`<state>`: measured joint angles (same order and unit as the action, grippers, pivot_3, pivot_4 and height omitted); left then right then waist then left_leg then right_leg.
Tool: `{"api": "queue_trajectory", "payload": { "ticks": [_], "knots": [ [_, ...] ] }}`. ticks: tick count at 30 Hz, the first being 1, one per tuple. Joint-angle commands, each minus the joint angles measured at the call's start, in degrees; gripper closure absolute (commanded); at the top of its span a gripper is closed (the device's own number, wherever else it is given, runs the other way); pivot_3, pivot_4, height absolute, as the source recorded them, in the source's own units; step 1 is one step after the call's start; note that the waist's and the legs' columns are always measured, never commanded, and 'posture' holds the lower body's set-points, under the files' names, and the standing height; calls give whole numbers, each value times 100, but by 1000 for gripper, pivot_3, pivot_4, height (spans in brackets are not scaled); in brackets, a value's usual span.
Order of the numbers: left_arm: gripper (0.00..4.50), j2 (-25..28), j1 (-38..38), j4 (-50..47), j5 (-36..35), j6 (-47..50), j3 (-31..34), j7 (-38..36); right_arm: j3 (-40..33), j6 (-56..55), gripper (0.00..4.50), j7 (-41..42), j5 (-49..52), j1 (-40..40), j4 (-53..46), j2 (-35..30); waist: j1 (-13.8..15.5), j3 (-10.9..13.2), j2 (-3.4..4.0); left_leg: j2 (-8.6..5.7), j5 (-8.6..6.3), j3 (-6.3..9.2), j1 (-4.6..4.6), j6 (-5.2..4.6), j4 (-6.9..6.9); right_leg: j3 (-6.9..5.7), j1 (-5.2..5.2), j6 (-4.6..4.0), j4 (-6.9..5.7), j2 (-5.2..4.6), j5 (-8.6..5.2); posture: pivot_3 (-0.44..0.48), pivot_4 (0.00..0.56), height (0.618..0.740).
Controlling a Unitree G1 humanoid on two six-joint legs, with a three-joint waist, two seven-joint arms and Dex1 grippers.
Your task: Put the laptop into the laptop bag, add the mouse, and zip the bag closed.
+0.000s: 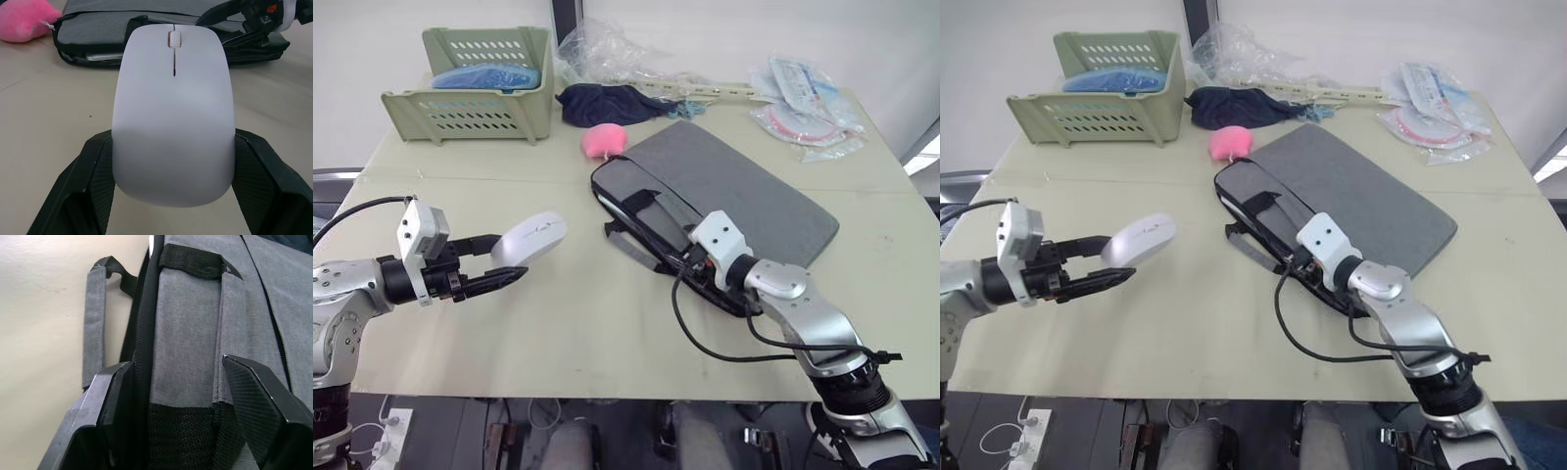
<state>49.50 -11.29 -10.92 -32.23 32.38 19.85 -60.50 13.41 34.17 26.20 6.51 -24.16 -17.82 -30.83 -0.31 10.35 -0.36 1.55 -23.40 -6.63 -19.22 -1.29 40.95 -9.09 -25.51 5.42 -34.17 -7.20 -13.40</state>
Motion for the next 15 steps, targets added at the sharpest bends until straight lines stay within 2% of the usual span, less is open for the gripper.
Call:
{"api": "queue_trajectory", "payload": {
  "ticks": [1, 6, 9, 12, 13, 15],
  "knots": [
    [1720, -23, -38, -250, -159, -53, 23, 43, -120, -165, 1129, 98, -118, -32, -105, -43, -3, 0, 0, 1, 0, 0, 0, 1, 0, 0, 0, 0, 0, 1, 0, 0, 150, 740],
    [1720, -15, -49, -275, -188, -65, -52, 36, -280, -76, 1129, 222, 32, -51, -115, 34, -1, 0, 0, 4, -1, -1, 0, 2, 0, 0, 0, -2, 1, 3, -1, 0, 150, 740],
    [1720, -26, -79, -262, -198, -84, -97, 54, -368, 25, 1774, 377, 193, -78, -174, 15, 2, 0, 0, 4, -1, -1, 0, 2, 0, 0, 0, -2, 1, 3, -1, 0, 150, 740],
    [1720, -38, -106, -247, -214, -108, -144, 71, -374, -10, 3145, 517, 186, -99, -174, -96, 6, 0, 0, 4, -1, -1, 0, 2, 0, 0, 0, -2, 2, 3, -1, 0, 150, 740],
    [1720, -42, -106, -246, -221, -112, -153, 78, -367, -35, 3351, 533, 164, -101, -167, -110, 5, 0, 0, 3, -1, -1, 0, 2, 0, 1, 0, -2, 2, 3, -1, 0, 150, 740],
    [1720, -56, -108, -255, -231, -117, -169, 96, -325, -155, 4278, 541, 85, -95, -172, -108, 5, 0, 1, 4, -1, -1, 0, 2, 0, 1, 0, -2, 2, 3, -1, 0, 150, 740]
  ]
}}
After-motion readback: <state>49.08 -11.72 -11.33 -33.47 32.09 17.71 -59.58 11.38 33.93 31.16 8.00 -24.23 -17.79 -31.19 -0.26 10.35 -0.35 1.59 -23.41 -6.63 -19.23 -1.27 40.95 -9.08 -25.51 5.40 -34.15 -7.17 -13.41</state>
